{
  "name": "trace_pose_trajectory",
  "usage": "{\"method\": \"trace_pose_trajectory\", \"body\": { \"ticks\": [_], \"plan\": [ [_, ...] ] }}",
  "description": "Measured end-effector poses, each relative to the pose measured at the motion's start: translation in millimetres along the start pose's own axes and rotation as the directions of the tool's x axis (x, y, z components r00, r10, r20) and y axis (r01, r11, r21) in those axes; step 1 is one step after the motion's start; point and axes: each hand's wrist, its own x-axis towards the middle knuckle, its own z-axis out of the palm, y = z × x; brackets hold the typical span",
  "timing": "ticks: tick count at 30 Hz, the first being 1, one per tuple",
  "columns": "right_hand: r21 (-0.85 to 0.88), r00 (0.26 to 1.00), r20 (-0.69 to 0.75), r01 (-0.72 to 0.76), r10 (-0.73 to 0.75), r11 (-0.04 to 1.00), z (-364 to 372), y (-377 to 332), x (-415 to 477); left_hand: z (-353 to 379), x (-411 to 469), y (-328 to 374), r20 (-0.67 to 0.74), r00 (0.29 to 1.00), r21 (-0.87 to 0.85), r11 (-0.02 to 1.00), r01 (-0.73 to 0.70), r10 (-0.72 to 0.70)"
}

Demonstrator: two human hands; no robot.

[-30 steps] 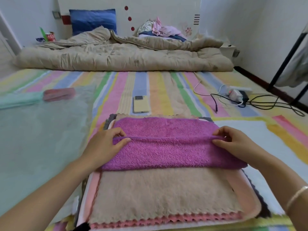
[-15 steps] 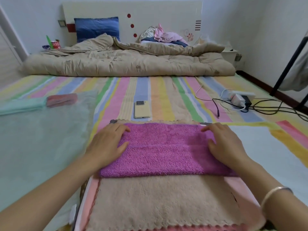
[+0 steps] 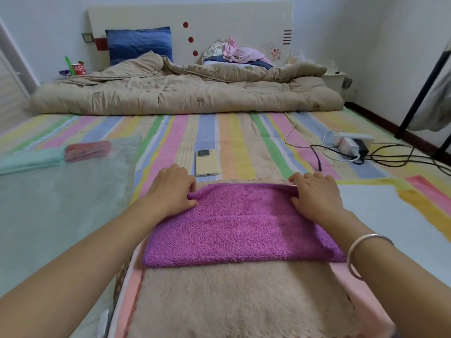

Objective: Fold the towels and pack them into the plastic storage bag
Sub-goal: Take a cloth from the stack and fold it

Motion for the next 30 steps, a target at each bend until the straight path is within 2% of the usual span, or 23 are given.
{"method": "trace_pose_trajectory", "body": {
  "ticks": [4, 7, 9, 12, 16, 19, 22, 25, 28, 30],
  "plan": [
    [0.085, 0.979, -0.193, -0.049, 0.064, 0.995, -7.1, 9.9, -22.7, -8.2, -21.6, 0.2, -0.181, 0.981, -0.154, 0.983, -0.101, 0.073],
    [0.279, 0.905, -0.395, -0.044, 0.156, 0.959, -23.5, 16.8, -62.3, -18.3, -55.9, 1.7, -0.262, 0.963, -0.287, 0.948, -0.135, 0.058],
    [0.33, 0.875, -0.446, -0.036, 0.189, 0.943, -32.5, 17.3, -96.5, -20.9, -82.0, 2.7, -0.274, 0.958, -0.35, 0.92, -0.175, 0.078],
    [0.326, 0.886, -0.436, -0.009, 0.159, 0.945, -31.9, 15.1, -139.2, -14.8, -116.4, 1.5, -0.299, 0.934, -0.356, 0.885, -0.299, 0.195],
    [0.269, 0.905, -0.417, 0.035, 0.084, 0.962, -14.1, 22.2, -158.6, -2.1, -135.1, -2.1, -0.283, 0.903, -0.225, 0.894, -0.389, 0.322],
    [0.269, 0.901, -0.421, 0.015, 0.104, 0.963, -7.4, 26.2, -158.5, 3.3, -136.6, -3.3, -0.3, 0.904, -0.173, 0.915, -0.365, 0.304],
    [0.278, 0.882, -0.463, 0.056, 0.083, 0.959, -10.3, 25.7, -160.1, 2.1, -135.9, -5.7, -0.322, 0.907, -0.145, 0.933, -0.33, 0.271],
    [0.194, 0.871, -0.49, 0.053, 0.05, 0.98, -14.3, 27.9, -164.2, -0.8, -137.4, -5.9, -0.331, 0.911, -0.138, 0.942, -0.307, 0.248],
    [0.134, 0.923, -0.378, -0.015, 0.065, 0.991, -11.0, 32.6, -168.9, 2.0, -141.0, -4.4, -0.312, 0.904, -0.129, 0.93, -0.344, 0.291],
    [0.249, 0.943, -0.295, -0.077, 0.151, 0.965, -17.1, 31.5, -174.8, 2.3, -142.4, -2.9, -0.305, 0.915, -0.167, 0.931, -0.324, 0.264]
  ]
}}
